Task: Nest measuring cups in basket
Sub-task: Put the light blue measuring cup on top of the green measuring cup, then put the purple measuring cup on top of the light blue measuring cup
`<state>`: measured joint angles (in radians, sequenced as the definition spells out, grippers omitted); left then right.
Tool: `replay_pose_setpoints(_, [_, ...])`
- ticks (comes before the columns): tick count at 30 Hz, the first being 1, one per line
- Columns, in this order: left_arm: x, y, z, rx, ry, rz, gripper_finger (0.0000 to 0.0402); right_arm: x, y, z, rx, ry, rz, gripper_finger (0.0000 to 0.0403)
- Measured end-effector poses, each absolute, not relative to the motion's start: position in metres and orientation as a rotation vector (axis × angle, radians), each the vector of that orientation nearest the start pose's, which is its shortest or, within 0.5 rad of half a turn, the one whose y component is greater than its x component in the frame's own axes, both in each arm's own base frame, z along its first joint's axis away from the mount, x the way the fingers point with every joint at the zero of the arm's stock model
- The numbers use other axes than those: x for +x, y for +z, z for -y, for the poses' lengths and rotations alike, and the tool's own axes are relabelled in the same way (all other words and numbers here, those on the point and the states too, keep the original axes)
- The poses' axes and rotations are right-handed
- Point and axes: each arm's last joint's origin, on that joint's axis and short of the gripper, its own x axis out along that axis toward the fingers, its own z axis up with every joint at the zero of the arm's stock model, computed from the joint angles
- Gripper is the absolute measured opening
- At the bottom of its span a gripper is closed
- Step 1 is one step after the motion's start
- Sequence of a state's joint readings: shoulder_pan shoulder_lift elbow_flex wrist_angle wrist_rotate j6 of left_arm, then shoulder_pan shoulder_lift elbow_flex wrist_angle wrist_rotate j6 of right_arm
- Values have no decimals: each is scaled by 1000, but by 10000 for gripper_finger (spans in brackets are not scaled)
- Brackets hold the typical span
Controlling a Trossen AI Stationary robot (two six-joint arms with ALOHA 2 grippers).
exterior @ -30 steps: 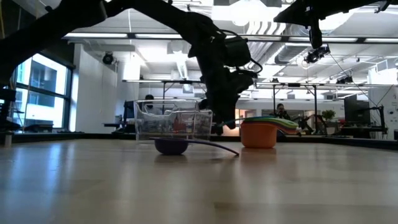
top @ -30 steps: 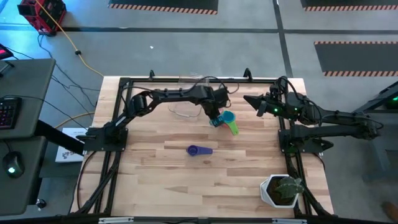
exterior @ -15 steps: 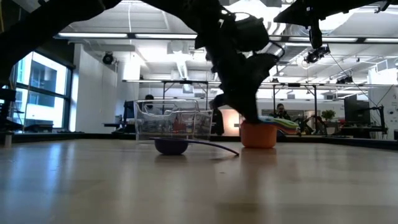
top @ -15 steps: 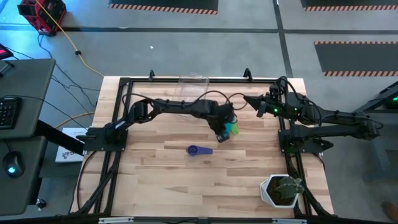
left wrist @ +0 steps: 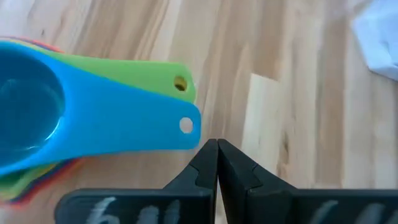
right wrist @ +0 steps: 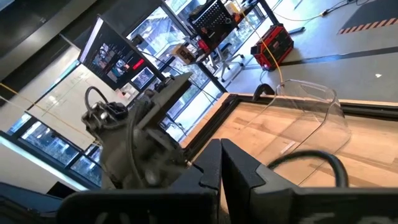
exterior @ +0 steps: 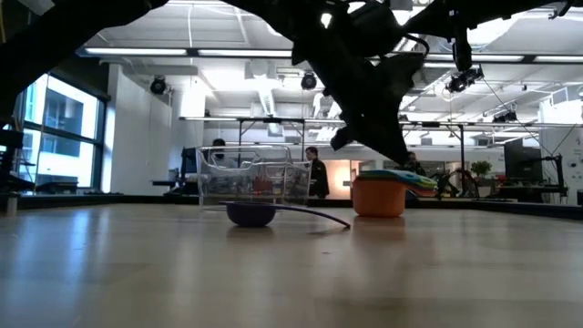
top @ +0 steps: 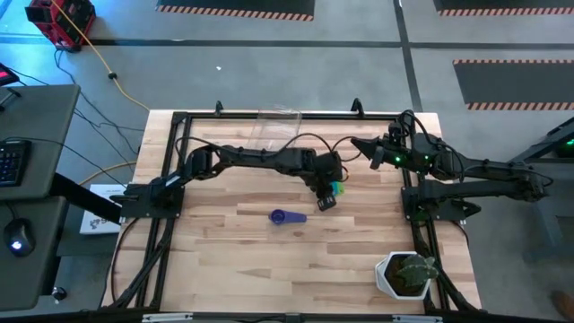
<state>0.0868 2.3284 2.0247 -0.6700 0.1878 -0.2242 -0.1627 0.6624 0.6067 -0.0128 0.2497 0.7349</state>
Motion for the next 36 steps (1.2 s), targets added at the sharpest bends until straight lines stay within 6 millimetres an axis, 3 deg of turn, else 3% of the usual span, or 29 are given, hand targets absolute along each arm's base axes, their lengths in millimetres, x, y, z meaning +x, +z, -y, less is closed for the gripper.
replay_pose_setpoints(4, [491,231,-43,-153,26,-979,0,152,305,32,720,-416,79,0])
replay_pose_setpoints(7, [491,219,-43,-20,83,-1031,0,152,305,32,719,-418,77,0])
replay_pose_setpoints(16, [505,177,-23,68,60,-1077,0,152,304,32,735,-408,65,0])
replay_pose_setpoints(27, [519,177,-28,48,61,-942,0,152,302,32,737,-416,47,0])
replay_pose_setpoints(33, [506,175,-27,63,26,-1070,0,152,301,32,743,-423,42,0])
replay_pose_setpoints(36, [496,190,-31,58,5,-1113,0,151,295,32,787,-463,-9,0])
